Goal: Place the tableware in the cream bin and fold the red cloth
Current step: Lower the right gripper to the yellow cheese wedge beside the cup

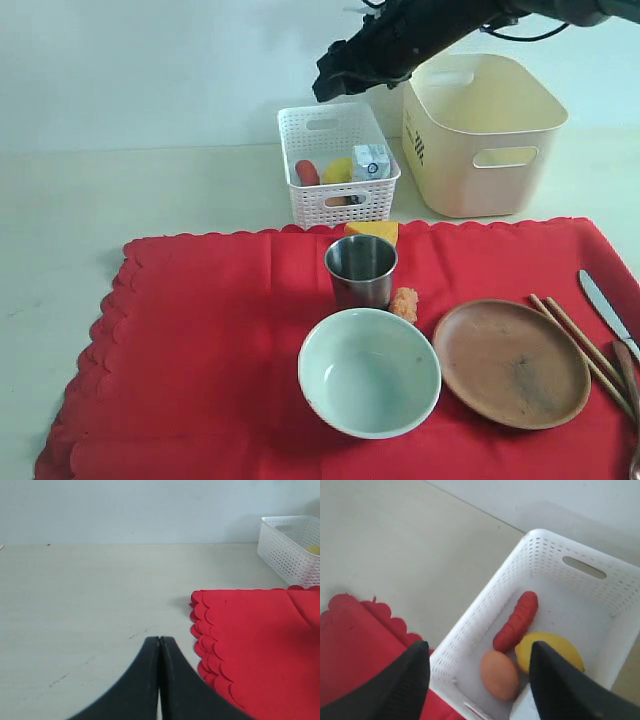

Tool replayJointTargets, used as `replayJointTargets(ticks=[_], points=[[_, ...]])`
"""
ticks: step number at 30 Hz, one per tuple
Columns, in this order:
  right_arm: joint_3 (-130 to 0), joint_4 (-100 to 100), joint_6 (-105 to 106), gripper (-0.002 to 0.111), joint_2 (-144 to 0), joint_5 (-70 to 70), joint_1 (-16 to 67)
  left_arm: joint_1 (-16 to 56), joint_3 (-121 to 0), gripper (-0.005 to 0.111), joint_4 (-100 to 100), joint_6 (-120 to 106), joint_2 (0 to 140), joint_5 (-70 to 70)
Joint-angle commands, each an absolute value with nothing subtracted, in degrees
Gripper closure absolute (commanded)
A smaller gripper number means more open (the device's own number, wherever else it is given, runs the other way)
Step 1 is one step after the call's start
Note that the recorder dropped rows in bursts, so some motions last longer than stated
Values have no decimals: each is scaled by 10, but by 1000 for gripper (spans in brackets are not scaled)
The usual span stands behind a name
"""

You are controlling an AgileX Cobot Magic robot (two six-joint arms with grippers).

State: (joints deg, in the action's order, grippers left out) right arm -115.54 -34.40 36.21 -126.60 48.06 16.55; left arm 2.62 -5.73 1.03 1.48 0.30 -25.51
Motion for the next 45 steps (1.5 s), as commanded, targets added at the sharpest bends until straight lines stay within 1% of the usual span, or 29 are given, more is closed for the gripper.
replayJointTargets(ticks=[1, 10, 23, 35, 45], points=[[-1159, -291, 311, 54, -1236, 531, 162, 25, -56, 107, 8, 15, 0, -248], [-1120, -191, 282, 54, -1193, 581, 162, 25, -56, 107, 8, 15, 0, -248], [-1004, -157, 284, 54, -1131, 575, 162, 25, -56, 107, 8, 15, 0, -248], [-941, -157, 283, 54, -1130, 573, 162, 25, -56, 107, 8, 15, 0, -248], [-938, -156, 278, 54, -1170, 549, 163, 25, -56, 107, 8, 15, 0, -248]])
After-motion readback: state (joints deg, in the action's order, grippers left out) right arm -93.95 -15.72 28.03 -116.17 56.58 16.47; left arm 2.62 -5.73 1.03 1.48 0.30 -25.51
